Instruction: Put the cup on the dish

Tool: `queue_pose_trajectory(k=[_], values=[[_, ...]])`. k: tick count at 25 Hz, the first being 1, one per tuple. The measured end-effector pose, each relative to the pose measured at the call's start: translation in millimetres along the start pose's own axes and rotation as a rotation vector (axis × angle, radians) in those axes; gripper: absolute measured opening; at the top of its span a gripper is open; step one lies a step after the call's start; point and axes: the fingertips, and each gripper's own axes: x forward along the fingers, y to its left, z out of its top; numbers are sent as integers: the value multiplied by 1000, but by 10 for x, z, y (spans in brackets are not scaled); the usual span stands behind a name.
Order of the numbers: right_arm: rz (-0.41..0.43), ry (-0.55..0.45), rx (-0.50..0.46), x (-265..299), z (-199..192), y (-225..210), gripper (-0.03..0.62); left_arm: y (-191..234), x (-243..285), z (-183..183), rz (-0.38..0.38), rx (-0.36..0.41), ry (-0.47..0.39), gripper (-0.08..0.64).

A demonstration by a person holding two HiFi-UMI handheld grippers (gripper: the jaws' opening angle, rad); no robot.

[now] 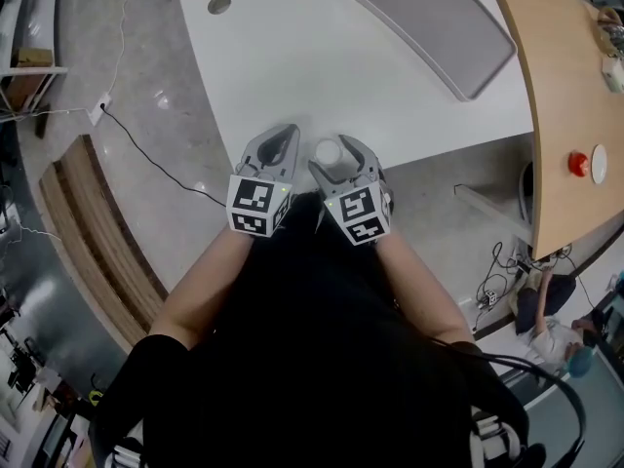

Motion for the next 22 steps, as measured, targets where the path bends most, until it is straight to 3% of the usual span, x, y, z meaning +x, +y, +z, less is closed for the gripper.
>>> queue_pose_trajectory(k=[8, 22], values=[[12, 9, 15, 215, -38, 4, 259, 26, 1, -133, 7, -10, 25, -3], [-57, 8, -34, 178, 6, -48, 257, -48, -22, -112, -33, -7, 14, -3]])
